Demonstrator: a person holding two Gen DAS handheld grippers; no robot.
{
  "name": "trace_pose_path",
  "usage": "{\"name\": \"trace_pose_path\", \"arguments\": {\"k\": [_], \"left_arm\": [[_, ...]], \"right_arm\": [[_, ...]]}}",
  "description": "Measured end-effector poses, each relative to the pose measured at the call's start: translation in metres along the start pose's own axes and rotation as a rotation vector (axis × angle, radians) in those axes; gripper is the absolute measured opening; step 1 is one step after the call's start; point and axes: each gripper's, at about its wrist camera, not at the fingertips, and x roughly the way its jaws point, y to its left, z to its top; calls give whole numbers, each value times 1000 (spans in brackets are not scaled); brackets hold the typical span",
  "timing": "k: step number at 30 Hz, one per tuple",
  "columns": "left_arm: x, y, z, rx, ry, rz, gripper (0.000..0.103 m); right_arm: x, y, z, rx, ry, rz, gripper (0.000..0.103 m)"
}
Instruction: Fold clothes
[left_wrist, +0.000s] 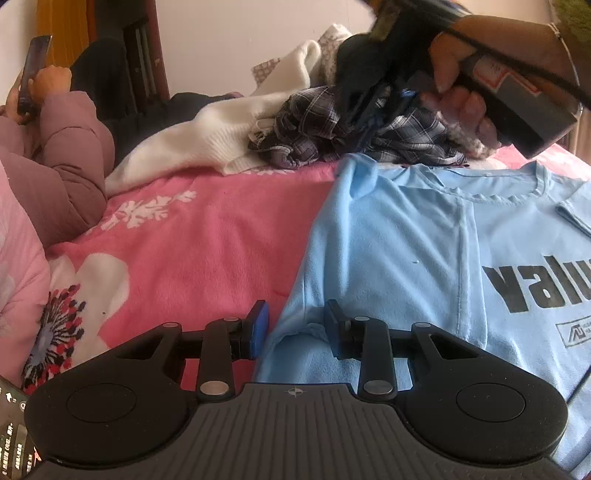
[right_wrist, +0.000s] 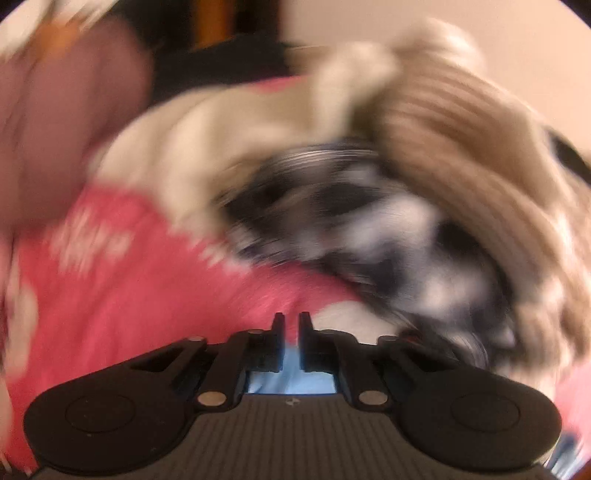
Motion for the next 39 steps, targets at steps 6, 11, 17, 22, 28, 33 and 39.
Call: {"name": "trace_pose_path", "arguments": {"k": [6,11,17,22,28,33,39], "left_arm": [[-1,-1,-1,5,-3,2,32],[-1,-2,-1,8,-5,5,32],[-1,-3,-2,12,-10,10,32],[-1,-3,-3,17,-14,14,32],[-1,-2,-3,14,-15,10,32],[-2,0,-3,4,-10,2,33],[-1,0,-2,-2,-6,-1,33]], "right_arm": [[-3,-26,13,132,27,65,7],[11,19,21,-119,97,49,46],[37,43,16,-252,193,-67,5],[17,7,8,63,105,7,4],[20,-36,-5,472,31,187,4],[23,-54,-11,630,-29,316,5],[-8,-78,-16,667,-122,335,6]]}}
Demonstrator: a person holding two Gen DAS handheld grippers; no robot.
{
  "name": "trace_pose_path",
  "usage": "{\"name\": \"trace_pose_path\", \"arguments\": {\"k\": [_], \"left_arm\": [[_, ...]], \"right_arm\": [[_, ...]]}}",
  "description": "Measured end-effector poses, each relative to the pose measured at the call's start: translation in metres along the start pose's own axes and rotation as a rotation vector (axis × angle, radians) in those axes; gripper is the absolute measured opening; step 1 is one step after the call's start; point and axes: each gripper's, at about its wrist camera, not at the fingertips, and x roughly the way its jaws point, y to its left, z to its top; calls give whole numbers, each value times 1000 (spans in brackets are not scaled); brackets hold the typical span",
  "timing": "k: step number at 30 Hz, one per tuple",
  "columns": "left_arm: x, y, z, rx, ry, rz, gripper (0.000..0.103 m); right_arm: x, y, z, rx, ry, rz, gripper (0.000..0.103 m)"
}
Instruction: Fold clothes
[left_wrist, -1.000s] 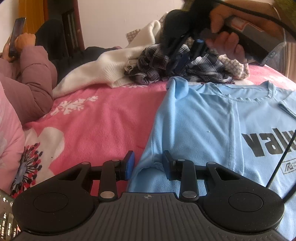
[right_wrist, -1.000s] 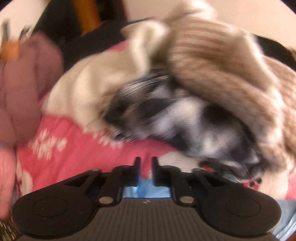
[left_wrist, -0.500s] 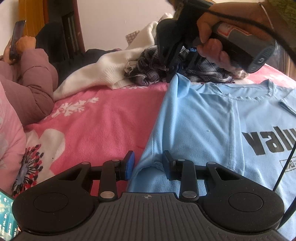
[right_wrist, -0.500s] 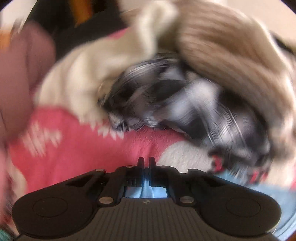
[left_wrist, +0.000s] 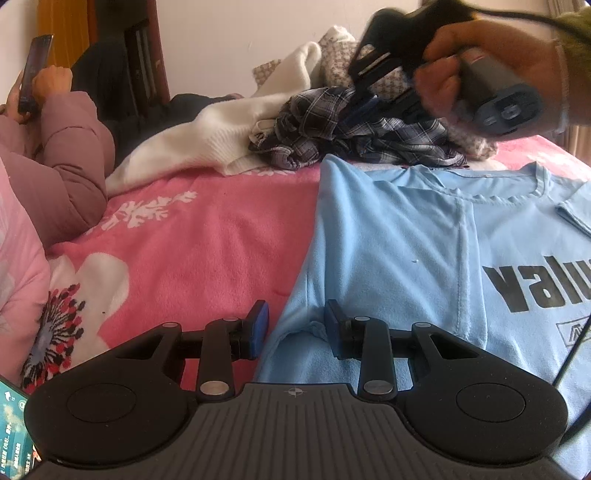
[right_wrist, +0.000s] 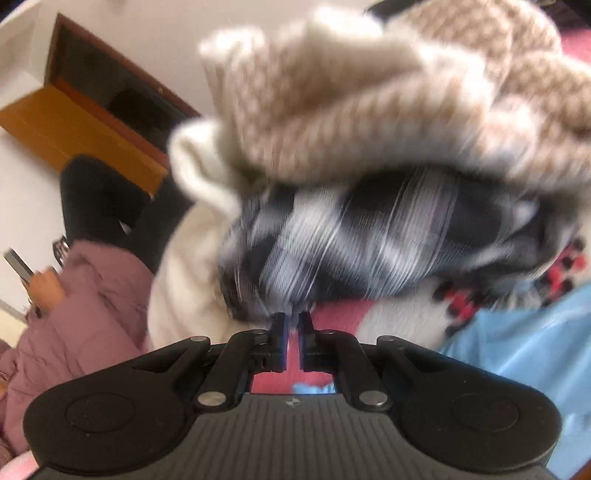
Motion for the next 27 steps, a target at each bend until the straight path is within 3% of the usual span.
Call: {"name": "trace_pose_path", "arguments": {"k": [5,6,8,12,16,21,27], "left_arm": [[-1,9,4,-43,16,-29,34],[-2,12,4,-56,18,-35,35],[-5,16,6,-74,16,-34,36],[-15,19,5,-49,-18,-5,36],[-20,18,2,-4,-23,24,37],[-17,19,-3,10,8,57,37],[-12,17,-4,30,7,79,37]], "right_arm": [[-36,-14,-9,-35,78,-62,9],[-42,-18,-14,-54,103,-85,11],[-45,-27,-31,-79,155,-146,28],[-53,-46,-62,-82,237,-245,29],[-64,-66,-77,32,220,-278,29],[-73,-74,-72,84,149,-323,29],[-65,-76,-74,123,138,-289,30]]}}
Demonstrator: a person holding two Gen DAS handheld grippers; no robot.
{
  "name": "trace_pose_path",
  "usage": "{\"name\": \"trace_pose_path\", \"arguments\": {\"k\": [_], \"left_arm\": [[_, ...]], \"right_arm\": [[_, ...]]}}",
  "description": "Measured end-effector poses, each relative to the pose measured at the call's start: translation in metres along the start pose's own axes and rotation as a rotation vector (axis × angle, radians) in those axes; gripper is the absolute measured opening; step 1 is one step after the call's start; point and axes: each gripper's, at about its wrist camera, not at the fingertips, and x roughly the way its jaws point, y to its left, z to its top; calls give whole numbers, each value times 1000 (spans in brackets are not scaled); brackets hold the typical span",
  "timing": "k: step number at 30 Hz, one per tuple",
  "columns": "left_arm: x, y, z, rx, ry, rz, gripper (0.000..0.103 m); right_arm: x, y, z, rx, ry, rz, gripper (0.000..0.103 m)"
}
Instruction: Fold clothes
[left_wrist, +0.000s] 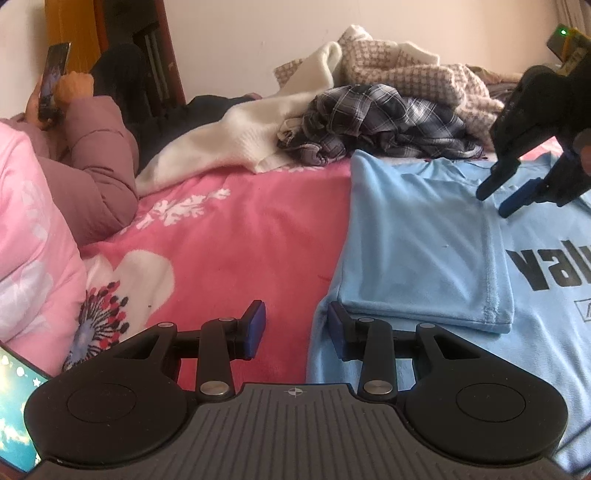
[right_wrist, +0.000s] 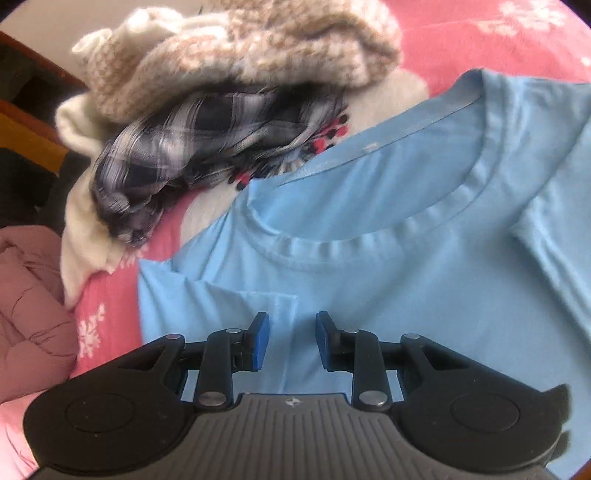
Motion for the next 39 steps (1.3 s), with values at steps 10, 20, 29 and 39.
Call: {"name": "trace_pose_path", "arguments": {"k": [10,20,29,39], "left_arm": [[1,1,-1,-15,-5,17,40],[2,4,-1,-20,-1,12,40],[1,4,-1,-16,0,14,40],[-3,6,-3,-9,-3,6,40]], "right_arm": [[3,3,-4,-25,-72,16,2],[-28,-9,-27,41,-178,-1,1],[-28,-17,-34,26,-188,-31,4],[-51,-15,-49,23,-91,55,25]]}}
